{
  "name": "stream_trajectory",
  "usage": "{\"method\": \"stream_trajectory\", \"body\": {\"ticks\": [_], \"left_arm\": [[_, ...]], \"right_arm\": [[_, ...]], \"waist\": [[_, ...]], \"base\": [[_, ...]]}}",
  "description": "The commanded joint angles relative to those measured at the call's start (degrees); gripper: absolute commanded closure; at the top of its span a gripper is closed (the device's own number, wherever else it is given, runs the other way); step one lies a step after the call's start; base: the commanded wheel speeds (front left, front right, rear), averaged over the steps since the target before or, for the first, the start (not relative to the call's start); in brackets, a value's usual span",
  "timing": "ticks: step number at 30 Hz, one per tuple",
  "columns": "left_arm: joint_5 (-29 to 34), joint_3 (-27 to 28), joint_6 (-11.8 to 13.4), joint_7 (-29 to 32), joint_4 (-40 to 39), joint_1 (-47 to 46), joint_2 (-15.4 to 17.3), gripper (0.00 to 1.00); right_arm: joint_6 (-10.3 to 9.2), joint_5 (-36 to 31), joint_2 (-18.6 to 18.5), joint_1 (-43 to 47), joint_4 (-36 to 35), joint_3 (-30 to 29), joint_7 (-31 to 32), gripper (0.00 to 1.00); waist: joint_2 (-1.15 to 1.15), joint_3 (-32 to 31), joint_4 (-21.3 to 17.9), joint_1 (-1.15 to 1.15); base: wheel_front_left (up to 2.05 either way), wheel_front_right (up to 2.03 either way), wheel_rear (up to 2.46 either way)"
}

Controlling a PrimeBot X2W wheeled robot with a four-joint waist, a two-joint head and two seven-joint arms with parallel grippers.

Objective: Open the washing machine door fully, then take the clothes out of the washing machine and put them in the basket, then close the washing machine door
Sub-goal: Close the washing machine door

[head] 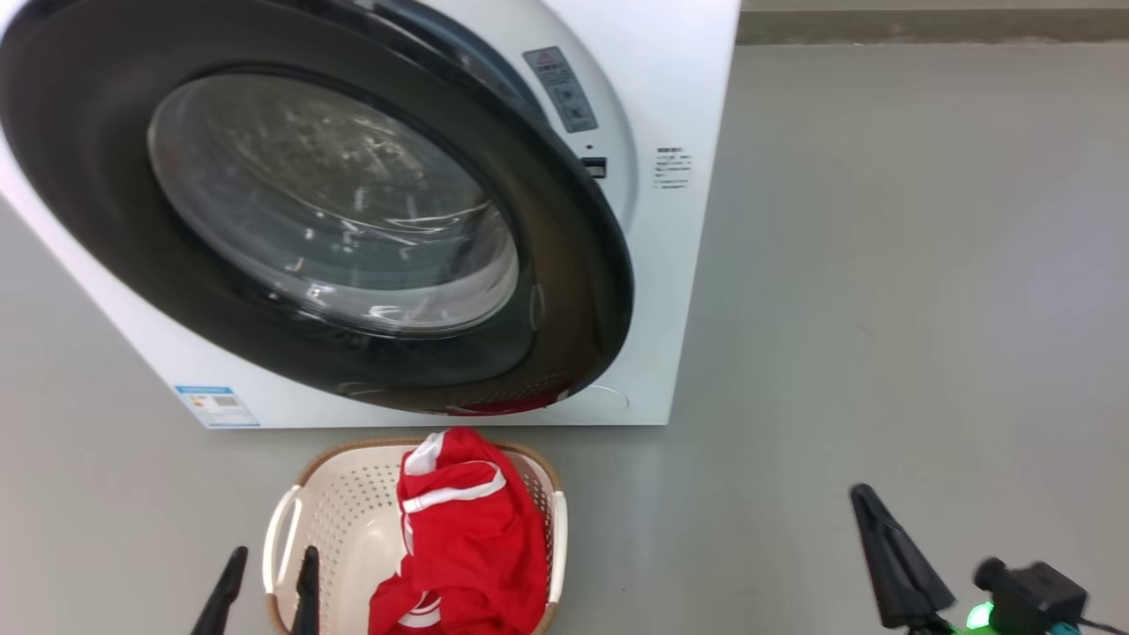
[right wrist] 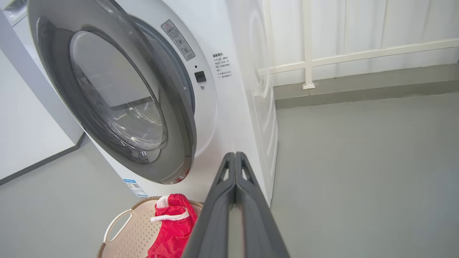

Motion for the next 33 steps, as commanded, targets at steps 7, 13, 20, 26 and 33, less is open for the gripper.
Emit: {"method": "stream_trajectory", "body": {"ticks": [7, 13, 20, 26, 33], "left_arm": [[-1.4, -1.1, -0.3, -0.7, -1.1, -0.8, -0.3, 0.00], [-2.0, -3.3, -0.3, -0.7, -1.3, -2.0, -0.6, 0.00], [-2.7, -5.2, -0.3, -0.7, -1.4, -4.1, -0.9, 0.00], [-3.6, -6.5, -0.3, -0.7, -1.6, -6.7, -1.1, 0.00], [-6.0, -8.1, -0.3, -0.7, -2.2, -9.7, -1.2, 0.00]], "right_arm": [[0.43, 1.4, 0.2, -7.0, -0.9, 6.4, -0.4, 1.00], [0.43, 2.5, 0.1, -11.8, 0.6, 9.5, -0.4, 1.00], [0.43, 2.7, -0.8, -18.1, 1.4, 11.4, -0.4, 1.00], [0.43, 2.6, -1.3, -23.5, 2.9, 10.8, -0.4, 1.00], [0.43, 2.3, -2.2, -29.3, 5.0, 10.1, -0.4, 1.00]], "waist": [[0.00, -0.5, 5.4, 0.00], [0.00, 0.8, 9.2, 0.00], [0.00, 4.0, 11.9, 0.00], [0.00, 7.4, 13.7, 0.00], [0.00, 12.1, 15.0, 0.00]], "base": [[0.00, 0.00, 0.00], [0.00, 0.00, 0.00], [0.00, 0.00, 0.00], [0.00, 0.00, 0.00], [0.00, 0.00, 0.00]]}}
